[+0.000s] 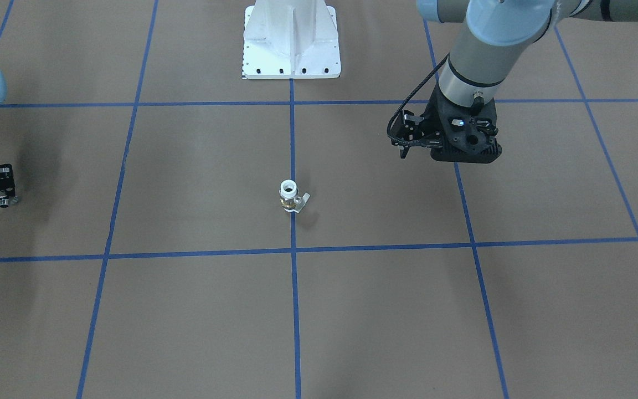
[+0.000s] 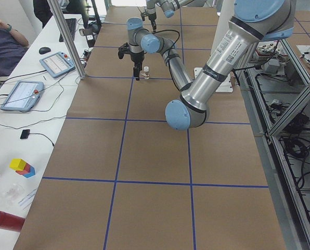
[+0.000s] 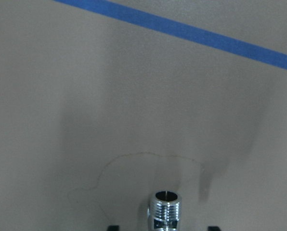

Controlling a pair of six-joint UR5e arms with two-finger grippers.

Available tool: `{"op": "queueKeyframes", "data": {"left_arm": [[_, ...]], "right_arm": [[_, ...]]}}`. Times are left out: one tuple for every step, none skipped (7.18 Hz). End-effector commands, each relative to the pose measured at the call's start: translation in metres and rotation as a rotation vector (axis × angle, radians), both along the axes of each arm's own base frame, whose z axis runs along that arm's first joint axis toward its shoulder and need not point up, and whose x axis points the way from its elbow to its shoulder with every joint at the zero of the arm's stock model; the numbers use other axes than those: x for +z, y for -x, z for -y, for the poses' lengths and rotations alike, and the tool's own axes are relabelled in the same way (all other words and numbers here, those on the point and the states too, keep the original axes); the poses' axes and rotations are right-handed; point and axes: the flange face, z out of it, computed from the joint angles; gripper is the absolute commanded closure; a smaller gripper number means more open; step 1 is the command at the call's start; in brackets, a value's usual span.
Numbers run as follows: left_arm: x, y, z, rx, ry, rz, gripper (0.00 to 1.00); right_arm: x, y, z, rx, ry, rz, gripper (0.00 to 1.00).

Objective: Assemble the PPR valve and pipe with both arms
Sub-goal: 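Lower the right gripper onto the chrome threaded fitting and grasp it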

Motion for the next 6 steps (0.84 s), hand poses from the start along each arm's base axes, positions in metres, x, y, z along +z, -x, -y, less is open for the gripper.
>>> {"op": "queueKeyframes", "data": {"left_arm": [[0.0,0.0,0.0,0.0,0.0,0.0,0.0],[0.0,0.0,0.0,-0.002,0.002,0.0,0.0],[0.001,0.0,0.0,-0.001,0.002,0.001,0.0],[0.001,0.001,0.0,-0.003,0.001,0.0,0.0],[0.004,0.004,-0.003,0.005,-0.01,0.0,0.0],[0.0,0.012,-0.006,0.009,-0.033,-0.008,0.0]], "right_arm": [[-0.002,0.001,0.001,-0.001,-0.002,0.004,0.91],[-0.01,0.001,0.003,-0.001,-0.003,0.025,1.0],[-0.028,-0.017,0.018,0.03,0.015,0.099,1.0],[-0.041,-0.03,0.03,0.061,0.025,0.132,1.0],[-0.074,-0.028,0.058,0.078,0.032,0.14,1.0],[-0.142,-0.01,0.099,0.083,0.072,0.123,1.0]]}}
